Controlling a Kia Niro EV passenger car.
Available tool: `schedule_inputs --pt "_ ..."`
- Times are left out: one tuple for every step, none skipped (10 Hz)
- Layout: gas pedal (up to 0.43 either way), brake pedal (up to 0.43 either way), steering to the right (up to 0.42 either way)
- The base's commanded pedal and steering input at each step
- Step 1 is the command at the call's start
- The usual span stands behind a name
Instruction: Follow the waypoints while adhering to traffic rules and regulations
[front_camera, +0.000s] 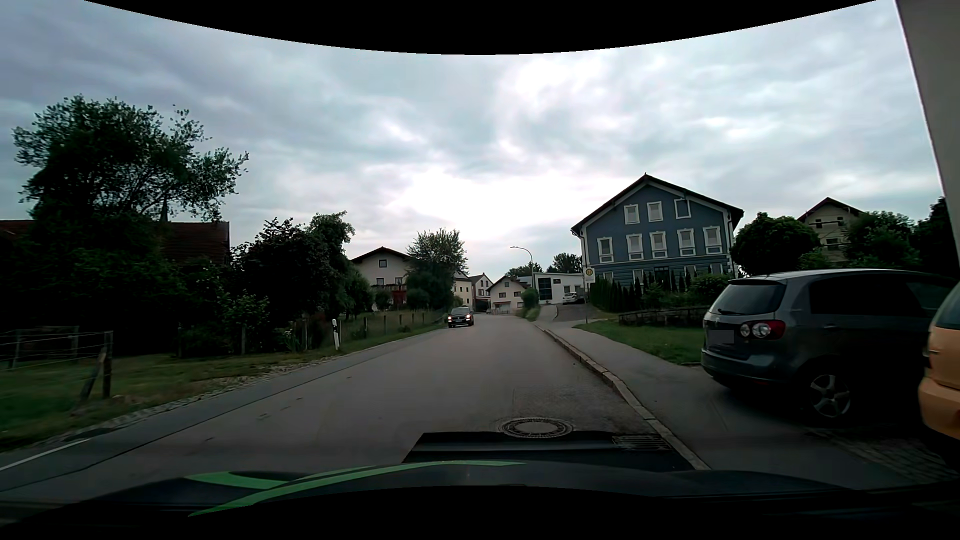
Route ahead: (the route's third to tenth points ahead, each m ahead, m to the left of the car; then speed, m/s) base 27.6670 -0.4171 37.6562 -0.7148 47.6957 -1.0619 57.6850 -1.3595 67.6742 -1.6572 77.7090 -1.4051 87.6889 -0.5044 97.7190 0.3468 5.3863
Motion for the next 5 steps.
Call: schedule_inputs --pt "0.28 0.0 0.016" --pt "0.28 0.0 0.02" --pt "0.28 0.0 0.02" --pt "0.28 0.0 0.019" --pt "0.28 0.0 0.021"
